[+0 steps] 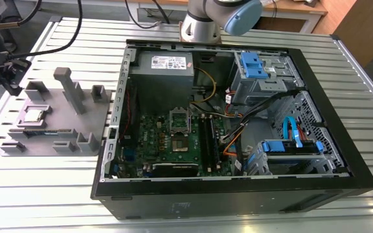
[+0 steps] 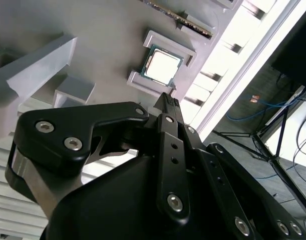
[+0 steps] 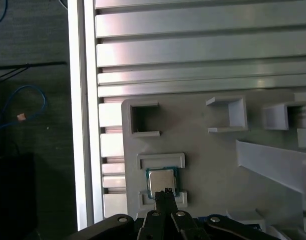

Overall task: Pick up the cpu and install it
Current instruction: 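Pick up the cpu and move it towards the insertion slot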

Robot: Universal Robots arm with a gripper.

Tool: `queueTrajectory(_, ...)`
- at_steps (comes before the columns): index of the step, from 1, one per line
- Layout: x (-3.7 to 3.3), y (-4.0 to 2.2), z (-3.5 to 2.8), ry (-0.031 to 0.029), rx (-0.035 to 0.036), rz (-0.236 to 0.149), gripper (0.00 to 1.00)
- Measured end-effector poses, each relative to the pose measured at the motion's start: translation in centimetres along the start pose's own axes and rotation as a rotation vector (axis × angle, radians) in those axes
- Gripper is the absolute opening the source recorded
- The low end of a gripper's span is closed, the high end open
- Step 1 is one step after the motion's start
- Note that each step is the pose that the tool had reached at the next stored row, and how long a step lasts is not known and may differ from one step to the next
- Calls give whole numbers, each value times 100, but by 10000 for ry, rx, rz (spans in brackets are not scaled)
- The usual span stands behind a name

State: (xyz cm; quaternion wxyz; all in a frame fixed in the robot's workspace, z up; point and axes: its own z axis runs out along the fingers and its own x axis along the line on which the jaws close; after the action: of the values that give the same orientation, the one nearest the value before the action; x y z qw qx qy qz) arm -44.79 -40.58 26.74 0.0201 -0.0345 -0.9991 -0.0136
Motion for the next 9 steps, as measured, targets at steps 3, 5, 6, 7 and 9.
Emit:
queueTrajectory(3, 5, -17, 35, -25, 0, -33, 11)
queueTrajectory(5, 6, -27, 58, -49, -2, -57, 11)
queueTrajectory(6, 7, -31, 69, -59, -2, -71, 11)
queueTrajectory(7, 8, -37, 79, -72, -2, -85, 11)
queueTrajectory(9, 8, -47, 94, -114, -2, -113, 11)
